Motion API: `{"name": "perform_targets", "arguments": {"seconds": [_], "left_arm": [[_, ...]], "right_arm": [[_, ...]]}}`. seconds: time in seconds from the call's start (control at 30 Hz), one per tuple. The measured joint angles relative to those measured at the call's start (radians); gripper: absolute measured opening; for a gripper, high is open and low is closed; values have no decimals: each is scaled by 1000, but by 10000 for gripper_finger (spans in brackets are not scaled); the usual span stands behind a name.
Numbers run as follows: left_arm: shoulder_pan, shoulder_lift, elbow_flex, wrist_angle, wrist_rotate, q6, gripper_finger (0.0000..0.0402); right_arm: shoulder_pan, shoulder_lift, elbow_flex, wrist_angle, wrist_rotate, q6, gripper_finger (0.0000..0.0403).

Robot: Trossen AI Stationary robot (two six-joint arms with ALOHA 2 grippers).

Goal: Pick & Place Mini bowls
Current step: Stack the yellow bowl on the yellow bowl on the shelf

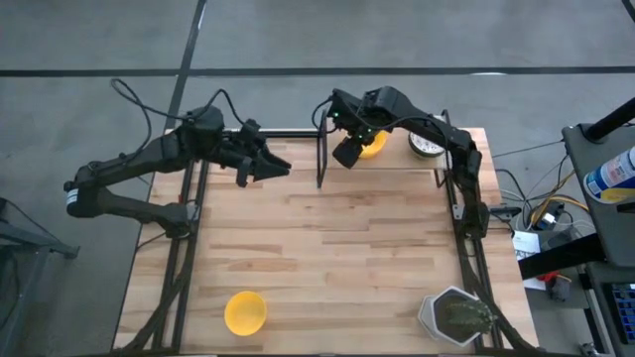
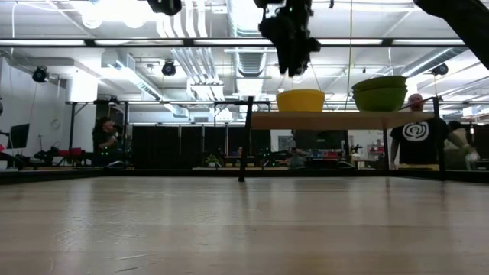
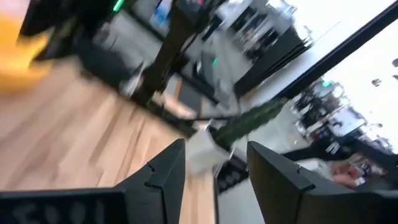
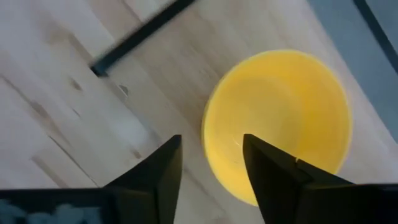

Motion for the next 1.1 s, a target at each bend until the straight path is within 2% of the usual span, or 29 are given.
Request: {"name": "perform_targets", "arguments": {"seconds": [0.17, 0.33, 0.57, 0.83, 1.1], "left_arm": [[-4, 0, 0, -224, 17, 22, 163], [-29, -1, 0, -439, 17, 83, 163], [-142, 1, 0, -679, 17, 184, 163], [-331, 1, -46, -708, -35, 176, 163], [-538, 3, -143, -699, -79, 17, 163]], "right_arm": [[28, -23, 55, 18, -1, 54, 180], [67, -63, 54, 76, -5, 60, 178], [121, -97, 54, 195, -7, 60, 180], [155, -119, 54, 274, -7, 62, 180], [172, -130, 55, 273, -7, 86, 180]]}}
